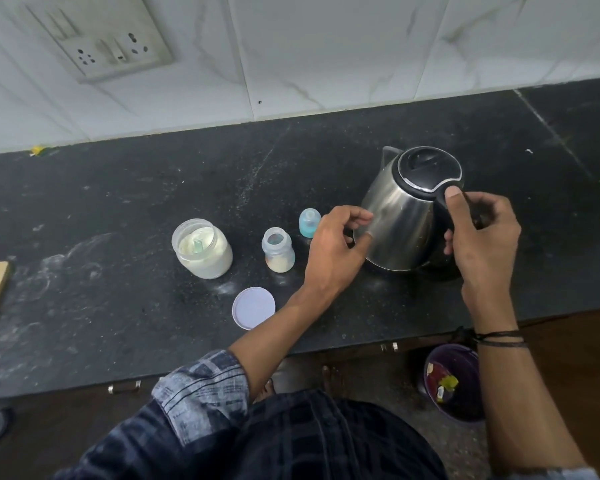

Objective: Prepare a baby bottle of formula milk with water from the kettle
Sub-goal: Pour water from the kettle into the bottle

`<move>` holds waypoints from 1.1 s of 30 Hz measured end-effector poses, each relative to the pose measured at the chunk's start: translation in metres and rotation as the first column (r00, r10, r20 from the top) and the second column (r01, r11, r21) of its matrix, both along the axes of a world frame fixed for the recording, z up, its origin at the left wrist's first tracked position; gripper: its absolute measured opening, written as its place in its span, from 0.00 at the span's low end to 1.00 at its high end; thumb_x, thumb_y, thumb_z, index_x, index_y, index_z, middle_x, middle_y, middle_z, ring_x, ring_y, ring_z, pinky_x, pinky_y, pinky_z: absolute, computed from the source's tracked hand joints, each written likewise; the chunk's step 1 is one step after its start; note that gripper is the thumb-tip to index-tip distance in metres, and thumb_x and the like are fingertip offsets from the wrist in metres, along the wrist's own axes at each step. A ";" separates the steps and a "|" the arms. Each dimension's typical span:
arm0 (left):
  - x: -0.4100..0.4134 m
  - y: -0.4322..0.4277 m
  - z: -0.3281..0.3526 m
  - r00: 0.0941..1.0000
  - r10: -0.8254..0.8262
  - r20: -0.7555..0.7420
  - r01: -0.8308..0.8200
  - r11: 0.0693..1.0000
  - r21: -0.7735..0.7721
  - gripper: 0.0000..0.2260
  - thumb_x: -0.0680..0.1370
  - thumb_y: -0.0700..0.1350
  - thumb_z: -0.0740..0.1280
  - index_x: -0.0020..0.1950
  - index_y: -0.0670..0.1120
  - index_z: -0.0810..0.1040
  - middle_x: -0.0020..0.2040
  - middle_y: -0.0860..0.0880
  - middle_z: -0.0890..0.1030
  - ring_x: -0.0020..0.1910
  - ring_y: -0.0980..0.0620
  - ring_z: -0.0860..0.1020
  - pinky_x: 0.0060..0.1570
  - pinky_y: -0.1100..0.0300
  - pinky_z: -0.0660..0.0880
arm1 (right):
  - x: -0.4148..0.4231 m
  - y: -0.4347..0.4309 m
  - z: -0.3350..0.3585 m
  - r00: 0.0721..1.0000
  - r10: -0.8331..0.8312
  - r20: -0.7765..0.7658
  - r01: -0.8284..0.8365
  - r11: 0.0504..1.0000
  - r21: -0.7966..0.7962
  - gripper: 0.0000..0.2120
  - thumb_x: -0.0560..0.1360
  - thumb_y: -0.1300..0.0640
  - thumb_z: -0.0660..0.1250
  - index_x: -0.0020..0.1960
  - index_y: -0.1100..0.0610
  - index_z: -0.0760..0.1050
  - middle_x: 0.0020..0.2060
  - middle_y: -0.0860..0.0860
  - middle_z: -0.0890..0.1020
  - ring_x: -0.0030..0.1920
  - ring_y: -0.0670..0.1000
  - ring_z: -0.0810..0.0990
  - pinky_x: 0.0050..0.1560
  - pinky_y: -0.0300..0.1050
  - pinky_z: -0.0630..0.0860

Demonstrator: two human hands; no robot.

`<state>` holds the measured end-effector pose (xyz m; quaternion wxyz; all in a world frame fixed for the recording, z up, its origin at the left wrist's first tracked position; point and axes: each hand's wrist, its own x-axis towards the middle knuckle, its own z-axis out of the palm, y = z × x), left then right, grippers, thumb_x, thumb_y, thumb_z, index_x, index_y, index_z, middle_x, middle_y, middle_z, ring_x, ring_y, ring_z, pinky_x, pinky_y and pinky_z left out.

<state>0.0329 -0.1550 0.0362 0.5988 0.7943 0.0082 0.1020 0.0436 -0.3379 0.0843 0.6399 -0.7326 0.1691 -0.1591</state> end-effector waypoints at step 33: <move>-0.049 0.084 -0.036 0.916 0.379 -0.130 -0.379 0.925 0.030 0.43 0.70 0.43 0.83 0.80 0.45 0.63 0.76 0.49 0.66 0.76 0.56 0.66 0.77 0.55 0.65 | 0.005 -0.029 0.023 0.877 0.476 0.063 -0.462 0.872 -0.161 0.24 0.62 0.41 0.86 0.55 0.44 0.86 0.45 0.45 0.88 0.32 0.39 0.80 0.28 0.31 0.73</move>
